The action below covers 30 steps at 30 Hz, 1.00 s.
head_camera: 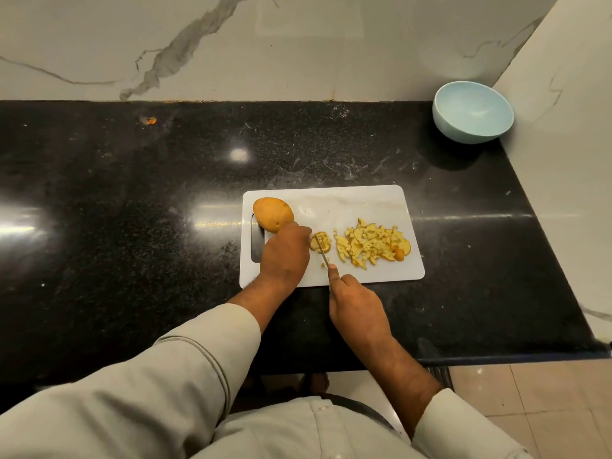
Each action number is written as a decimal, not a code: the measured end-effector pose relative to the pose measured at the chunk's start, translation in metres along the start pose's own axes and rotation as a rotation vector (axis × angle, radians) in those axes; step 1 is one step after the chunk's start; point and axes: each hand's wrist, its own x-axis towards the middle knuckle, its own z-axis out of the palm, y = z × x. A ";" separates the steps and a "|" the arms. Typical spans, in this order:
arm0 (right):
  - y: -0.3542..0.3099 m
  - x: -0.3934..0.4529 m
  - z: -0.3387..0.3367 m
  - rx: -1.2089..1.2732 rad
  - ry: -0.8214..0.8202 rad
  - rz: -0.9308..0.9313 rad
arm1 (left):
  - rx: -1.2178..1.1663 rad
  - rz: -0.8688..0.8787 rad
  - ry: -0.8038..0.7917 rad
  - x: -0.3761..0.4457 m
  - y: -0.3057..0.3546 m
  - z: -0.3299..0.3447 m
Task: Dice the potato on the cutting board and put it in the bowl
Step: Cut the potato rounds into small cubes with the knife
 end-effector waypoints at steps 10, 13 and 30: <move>0.007 -0.007 -0.008 0.086 0.089 0.036 | -0.053 -0.027 -0.067 0.019 0.022 -0.009; 0.004 -0.006 -0.009 0.075 0.086 -0.001 | 0.079 0.023 -0.113 0.026 0.025 -0.011; -0.002 0.015 0.001 0.055 -0.013 0.039 | 0.205 0.053 -0.152 -0.003 -0.007 -0.028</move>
